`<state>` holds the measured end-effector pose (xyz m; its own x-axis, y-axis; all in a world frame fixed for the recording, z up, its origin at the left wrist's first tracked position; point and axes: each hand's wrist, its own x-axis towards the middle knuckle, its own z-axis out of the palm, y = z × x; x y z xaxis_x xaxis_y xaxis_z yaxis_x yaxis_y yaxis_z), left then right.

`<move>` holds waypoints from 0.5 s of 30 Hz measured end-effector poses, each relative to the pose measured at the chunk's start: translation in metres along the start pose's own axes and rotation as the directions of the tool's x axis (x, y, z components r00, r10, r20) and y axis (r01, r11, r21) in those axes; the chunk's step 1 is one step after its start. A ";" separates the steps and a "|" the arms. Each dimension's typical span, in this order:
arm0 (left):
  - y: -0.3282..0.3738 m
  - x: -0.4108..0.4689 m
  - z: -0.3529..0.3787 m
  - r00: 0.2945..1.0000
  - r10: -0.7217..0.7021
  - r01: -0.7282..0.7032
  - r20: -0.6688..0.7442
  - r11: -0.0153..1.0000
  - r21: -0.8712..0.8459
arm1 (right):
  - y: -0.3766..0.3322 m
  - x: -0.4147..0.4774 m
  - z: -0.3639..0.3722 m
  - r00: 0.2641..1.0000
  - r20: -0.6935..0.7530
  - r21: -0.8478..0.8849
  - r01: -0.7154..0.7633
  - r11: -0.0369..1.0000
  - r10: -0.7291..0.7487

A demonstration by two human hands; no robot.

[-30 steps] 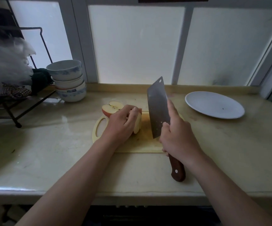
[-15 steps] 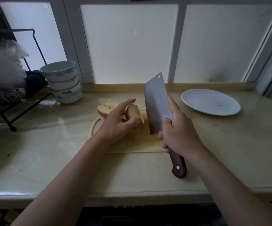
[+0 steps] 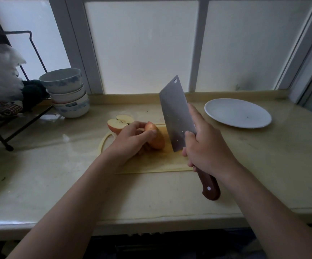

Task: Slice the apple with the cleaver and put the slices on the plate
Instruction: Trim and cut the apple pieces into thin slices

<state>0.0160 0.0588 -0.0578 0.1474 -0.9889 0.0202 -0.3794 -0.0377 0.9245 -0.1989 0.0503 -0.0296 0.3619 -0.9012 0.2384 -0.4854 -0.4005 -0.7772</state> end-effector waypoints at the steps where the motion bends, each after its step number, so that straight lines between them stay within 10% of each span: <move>1: -0.001 0.001 0.000 1.000 0.009 -0.008 -0.011 1.000 0.030 | -0.002 -0.001 -0.001 1.000 0.006 -0.015 0.003 1.000 -0.003; 15: -0.004 0.003 0.003 0.993 0.094 -0.081 -0.066 0.981 0.177 | -0.010 0.000 0.003 0.997 -0.001 -0.123 0.074 0.990 -0.075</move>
<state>0.0157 0.0558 -0.0627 0.1716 -0.9763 0.1319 -0.5455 0.0173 0.8380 -0.1922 0.0552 -0.0233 0.3963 -0.8690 0.2962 -0.5518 -0.4833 -0.6796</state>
